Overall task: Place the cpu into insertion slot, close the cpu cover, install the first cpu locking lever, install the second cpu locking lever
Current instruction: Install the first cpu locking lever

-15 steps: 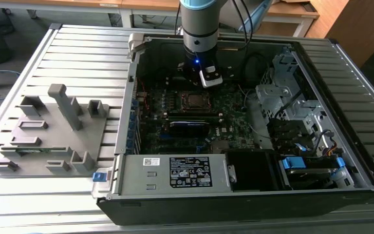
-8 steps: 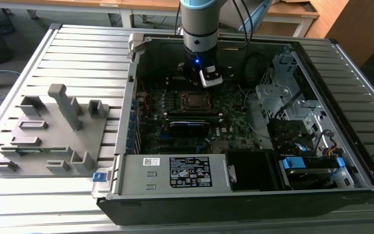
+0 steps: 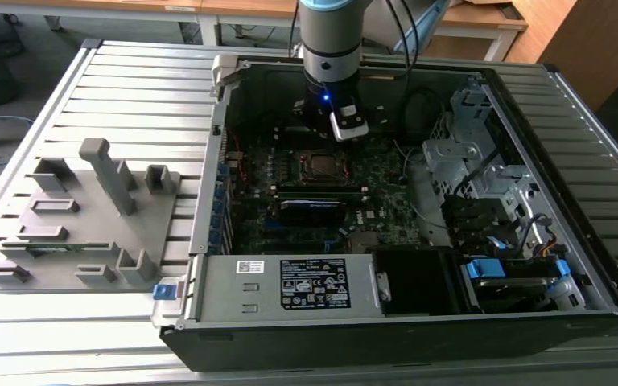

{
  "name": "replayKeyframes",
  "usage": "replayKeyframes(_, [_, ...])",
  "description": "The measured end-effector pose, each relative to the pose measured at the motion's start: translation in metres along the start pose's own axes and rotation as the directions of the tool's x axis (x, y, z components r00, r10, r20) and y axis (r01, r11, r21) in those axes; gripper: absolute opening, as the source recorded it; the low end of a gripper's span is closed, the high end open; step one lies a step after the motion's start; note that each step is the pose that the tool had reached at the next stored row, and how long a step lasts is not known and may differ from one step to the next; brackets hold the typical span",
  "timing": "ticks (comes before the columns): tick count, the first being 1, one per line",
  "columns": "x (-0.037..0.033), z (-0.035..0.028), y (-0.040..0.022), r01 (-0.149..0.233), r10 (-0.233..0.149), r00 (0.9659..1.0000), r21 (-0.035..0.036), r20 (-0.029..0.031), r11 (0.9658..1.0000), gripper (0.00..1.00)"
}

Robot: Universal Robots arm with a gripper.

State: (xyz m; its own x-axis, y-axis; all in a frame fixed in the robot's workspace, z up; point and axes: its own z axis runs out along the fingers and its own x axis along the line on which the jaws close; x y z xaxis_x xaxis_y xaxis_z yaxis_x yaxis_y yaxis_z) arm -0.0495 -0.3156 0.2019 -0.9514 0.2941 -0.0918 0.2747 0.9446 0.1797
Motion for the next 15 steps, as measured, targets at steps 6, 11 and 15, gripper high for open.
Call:
replayKeyframes(6, [0.0014, 0.0002, 0.0001, 0.000, 0.000, 1.0000, -0.0077, 0.0028, 1.0000, 0.11])
replayKeyframes(11, [0.0063, 0.0006, -0.0013, 0.001, -0.001, 0.9999, -0.0111, 0.0130, 0.9999, 0.11])
replayKeyframes(15, [0.0067, 0.0018, -0.0015, 0.002, -0.002, 0.9999, -0.0120, 0.0156, 0.9999, 0.11])
